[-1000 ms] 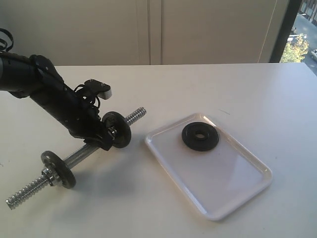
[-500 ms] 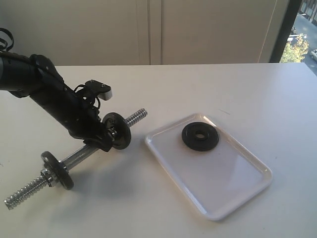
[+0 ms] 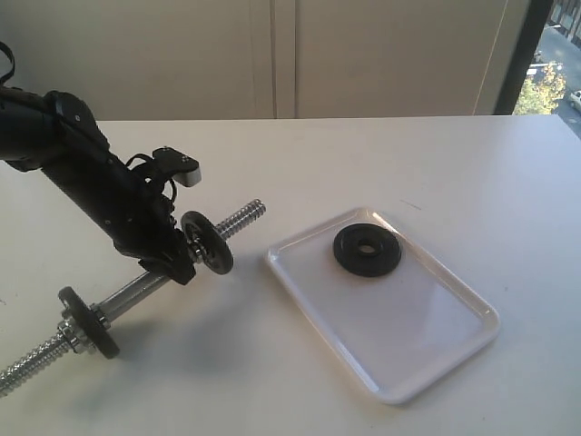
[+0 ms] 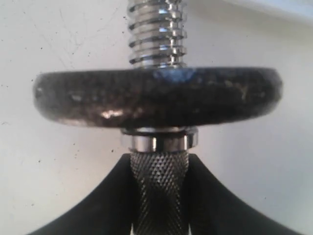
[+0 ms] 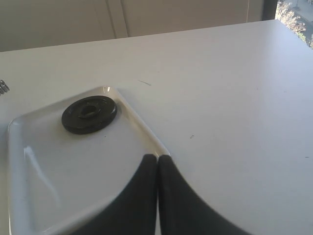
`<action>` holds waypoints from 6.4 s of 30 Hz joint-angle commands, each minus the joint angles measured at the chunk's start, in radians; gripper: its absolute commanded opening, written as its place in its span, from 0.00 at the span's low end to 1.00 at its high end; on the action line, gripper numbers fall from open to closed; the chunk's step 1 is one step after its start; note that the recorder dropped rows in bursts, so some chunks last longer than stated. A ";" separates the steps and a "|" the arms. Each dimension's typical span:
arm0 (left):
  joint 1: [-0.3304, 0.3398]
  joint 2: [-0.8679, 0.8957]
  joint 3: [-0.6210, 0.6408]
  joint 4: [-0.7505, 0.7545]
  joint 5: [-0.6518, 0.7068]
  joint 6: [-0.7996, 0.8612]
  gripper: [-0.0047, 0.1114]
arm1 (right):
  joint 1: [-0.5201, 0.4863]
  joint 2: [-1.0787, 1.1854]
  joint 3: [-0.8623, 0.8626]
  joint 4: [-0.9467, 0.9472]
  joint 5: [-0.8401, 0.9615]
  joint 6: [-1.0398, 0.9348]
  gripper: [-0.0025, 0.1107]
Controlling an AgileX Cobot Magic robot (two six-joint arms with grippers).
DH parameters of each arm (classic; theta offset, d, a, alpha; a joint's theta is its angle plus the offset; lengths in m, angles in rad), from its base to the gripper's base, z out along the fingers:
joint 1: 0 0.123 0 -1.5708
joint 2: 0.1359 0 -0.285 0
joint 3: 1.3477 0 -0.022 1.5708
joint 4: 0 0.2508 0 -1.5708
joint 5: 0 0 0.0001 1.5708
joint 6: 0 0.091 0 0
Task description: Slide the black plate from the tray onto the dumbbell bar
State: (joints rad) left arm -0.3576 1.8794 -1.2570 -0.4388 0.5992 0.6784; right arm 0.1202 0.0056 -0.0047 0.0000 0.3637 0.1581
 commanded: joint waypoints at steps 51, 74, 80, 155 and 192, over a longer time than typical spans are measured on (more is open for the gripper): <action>-0.005 -0.088 -0.013 -0.068 -0.005 0.022 0.04 | 0.064 0.568 -0.506 -0.071 -0.158 0.215 0.02; -0.005 -0.088 -0.013 -0.068 -0.001 0.024 0.04 | 0.263 1.833 -1.361 0.103 0.341 -0.585 0.78; -0.005 -0.088 -0.013 -0.071 -0.001 0.024 0.04 | 0.291 1.909 -1.380 0.094 0.330 -0.604 0.78; -0.005 -0.088 -0.013 -0.077 0.001 0.024 0.04 | 0.298 2.174 -1.390 0.090 0.380 -0.573 0.86; -0.005 -0.088 -0.013 -0.098 -0.003 0.036 0.04 | -0.020 2.126 -1.722 0.987 0.857 -1.078 0.02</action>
State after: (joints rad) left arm -0.3576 1.8419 -1.2551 -0.4449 0.6071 0.7114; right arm 0.1427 2.1172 -1.6768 0.8112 1.1856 -0.8563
